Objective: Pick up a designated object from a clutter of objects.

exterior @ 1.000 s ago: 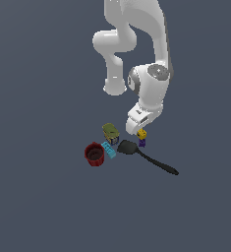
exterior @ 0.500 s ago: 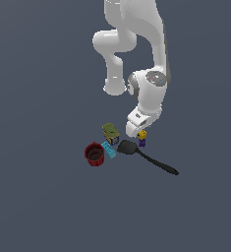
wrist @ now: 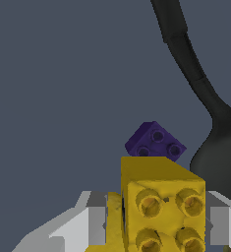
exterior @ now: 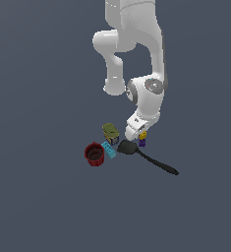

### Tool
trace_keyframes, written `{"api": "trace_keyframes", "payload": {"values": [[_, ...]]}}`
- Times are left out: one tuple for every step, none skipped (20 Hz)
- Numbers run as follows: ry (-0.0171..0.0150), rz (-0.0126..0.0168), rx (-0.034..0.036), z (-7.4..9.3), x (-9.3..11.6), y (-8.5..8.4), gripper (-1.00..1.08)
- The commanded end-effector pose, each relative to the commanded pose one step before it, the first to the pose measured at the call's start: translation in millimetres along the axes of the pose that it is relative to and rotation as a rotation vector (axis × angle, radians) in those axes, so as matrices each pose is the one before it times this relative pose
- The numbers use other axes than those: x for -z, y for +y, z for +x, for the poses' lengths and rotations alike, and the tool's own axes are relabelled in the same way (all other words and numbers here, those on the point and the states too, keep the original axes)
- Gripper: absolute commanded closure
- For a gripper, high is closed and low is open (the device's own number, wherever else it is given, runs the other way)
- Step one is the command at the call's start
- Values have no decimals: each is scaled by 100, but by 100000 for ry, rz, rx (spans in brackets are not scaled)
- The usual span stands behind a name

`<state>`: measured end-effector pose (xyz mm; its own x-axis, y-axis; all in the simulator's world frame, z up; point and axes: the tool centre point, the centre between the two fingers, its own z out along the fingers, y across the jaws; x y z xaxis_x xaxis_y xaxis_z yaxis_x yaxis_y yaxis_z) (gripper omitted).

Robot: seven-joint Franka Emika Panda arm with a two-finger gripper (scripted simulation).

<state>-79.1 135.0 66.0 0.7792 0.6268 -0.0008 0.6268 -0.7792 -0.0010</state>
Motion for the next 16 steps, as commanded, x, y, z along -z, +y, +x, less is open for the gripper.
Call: {"api": "trace_keyframes", "payload": {"values": [[94,-51,5,30,-71,19,108],[0,0,0,0,0,0,108],[0,0,0,0,0,0,108],[0,0,0,0,0,0,108],[0,0,0,0,0,0,108],[0,0,0,0,0,0,108],[0,0,0,0,0,0,108],[0,0,0,0,0,0,108],[0,0,0,0,0,0,108],[59,-60,-1,18,42,9,108],[0,0,0,-11,21,20,108],[0,0,0,-34,63,60,108],[0,0,0,-57,106,101,108],[0,0,0,-79,148,141,108],[0,0,0,-102,191,181,108],[0,0,0,-124,233,221,108]]}}
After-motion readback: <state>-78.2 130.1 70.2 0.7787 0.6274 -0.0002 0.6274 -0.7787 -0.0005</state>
